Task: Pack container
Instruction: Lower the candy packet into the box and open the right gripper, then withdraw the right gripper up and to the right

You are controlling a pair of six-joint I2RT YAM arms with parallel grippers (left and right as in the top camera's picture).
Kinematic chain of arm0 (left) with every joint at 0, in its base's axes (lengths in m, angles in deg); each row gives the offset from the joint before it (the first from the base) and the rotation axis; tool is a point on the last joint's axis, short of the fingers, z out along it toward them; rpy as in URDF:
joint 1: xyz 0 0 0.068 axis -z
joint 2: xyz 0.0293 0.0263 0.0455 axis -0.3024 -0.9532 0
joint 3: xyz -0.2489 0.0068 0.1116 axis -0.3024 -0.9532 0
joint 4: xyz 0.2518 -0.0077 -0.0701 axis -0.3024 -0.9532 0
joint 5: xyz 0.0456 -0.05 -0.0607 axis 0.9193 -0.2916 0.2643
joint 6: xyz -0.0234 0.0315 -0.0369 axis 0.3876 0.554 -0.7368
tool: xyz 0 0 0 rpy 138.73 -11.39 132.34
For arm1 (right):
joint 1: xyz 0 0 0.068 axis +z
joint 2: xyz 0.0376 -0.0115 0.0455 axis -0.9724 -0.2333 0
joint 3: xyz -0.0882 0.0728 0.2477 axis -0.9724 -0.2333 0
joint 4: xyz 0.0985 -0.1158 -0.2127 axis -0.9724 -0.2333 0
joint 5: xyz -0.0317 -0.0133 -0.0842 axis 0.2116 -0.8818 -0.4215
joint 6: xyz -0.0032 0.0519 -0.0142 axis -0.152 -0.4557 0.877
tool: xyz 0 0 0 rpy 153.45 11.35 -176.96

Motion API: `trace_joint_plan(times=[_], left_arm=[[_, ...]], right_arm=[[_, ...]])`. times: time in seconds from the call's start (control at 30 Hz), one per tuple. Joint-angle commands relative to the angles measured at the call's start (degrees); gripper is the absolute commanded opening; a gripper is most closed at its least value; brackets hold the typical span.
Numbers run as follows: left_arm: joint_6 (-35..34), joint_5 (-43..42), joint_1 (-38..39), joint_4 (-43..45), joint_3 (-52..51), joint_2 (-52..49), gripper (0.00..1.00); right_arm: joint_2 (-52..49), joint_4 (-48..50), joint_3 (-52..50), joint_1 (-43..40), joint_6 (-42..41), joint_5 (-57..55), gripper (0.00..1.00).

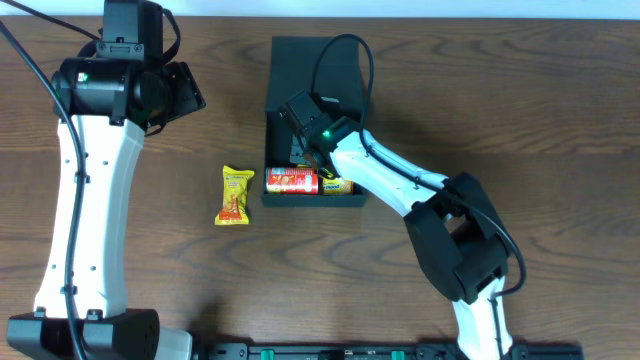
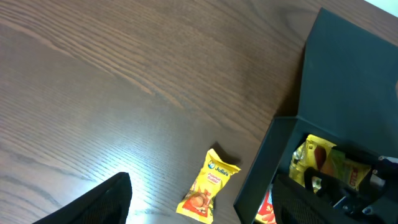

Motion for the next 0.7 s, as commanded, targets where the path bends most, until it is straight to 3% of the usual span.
trace_joint_plan(times=[0.0, 0.4, 0.53, 0.67], left_arm=[[0.2, 0.15, -0.17, 0.0, -0.35, 0.11, 0.74], [0.63, 0.07, -0.17, -0.48, -0.48, -0.44, 0.72], [2.64, -0.13, 0.26, 0.0, -5.11, -0.87, 0.66], [2.78, -2.51, 0.24, 1.33, -14.56, -0.87, 0.6]], right_arm=[[1.14, -0.33, 2.19, -0.48, 3.02, -0.02, 0.43], [16.13, -3.26, 6.25, -1.77, 10.29, -8.68, 0.57], [25.68, -5.27, 6.25, -7.23, 16.72, -10.25, 0.66], [35.63, -6.8, 6.25, -15.93, 21.75, -10.25, 0.66]])
